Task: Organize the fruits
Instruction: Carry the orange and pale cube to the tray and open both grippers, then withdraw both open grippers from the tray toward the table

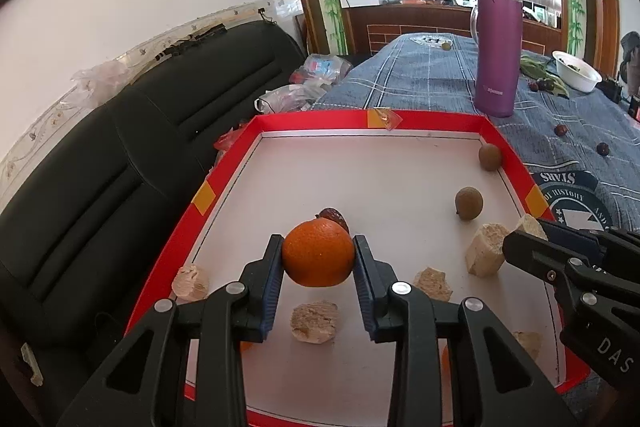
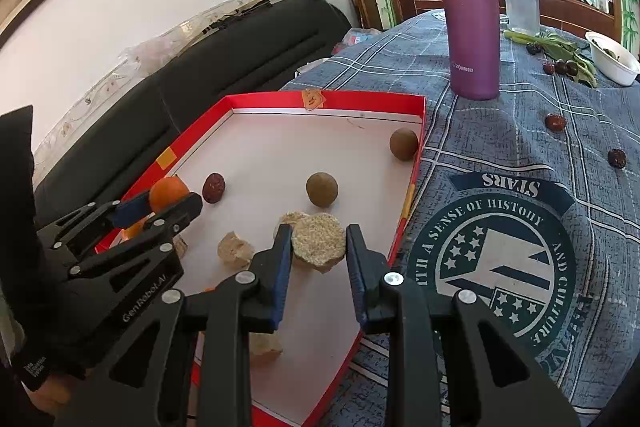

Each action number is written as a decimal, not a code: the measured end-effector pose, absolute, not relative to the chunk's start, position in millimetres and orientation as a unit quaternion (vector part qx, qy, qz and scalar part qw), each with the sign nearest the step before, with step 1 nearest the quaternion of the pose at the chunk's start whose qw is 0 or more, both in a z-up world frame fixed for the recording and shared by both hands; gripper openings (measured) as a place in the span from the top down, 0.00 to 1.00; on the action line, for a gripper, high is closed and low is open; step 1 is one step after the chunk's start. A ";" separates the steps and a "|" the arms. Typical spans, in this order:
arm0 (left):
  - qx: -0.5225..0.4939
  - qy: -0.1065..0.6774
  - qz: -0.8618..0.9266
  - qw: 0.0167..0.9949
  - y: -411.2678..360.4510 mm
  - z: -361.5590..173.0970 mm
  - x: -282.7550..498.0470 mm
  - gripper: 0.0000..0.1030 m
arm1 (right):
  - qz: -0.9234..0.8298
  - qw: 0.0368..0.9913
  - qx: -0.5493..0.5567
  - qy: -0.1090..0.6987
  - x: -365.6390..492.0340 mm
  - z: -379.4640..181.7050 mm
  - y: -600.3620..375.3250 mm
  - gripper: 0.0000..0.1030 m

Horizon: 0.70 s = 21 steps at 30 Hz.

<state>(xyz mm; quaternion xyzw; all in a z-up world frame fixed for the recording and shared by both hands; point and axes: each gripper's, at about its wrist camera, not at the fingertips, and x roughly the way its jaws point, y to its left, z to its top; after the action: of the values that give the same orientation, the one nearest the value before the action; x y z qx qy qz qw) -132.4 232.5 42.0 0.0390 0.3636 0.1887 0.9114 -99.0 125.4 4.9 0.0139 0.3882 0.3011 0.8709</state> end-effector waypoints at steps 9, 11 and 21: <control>0.043 0.370 0.192 0.908 230.0 39.8 -130.5 0.67 | 0.308 0.870 0.007 0.384 -102.4 5.8 128.3 0.72; 0.043 0.371 0.193 0.907 229.1 39.3 -130.1 0.66 | 0.310 0.869 0.008 0.386 -102.2 5.7 127.6 0.71; 0.050 0.363 0.203 0.908 225.7 42.2 -130.5 0.41 | 0.315 0.868 0.006 0.384 -104.0 7.4 127.7 0.54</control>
<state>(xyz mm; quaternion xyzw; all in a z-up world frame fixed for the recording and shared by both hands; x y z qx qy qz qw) -130.5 225.7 42.2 0.0499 0.3632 0.2027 0.9080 -104.0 127.7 7.4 0.0059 0.3835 0.3148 0.8682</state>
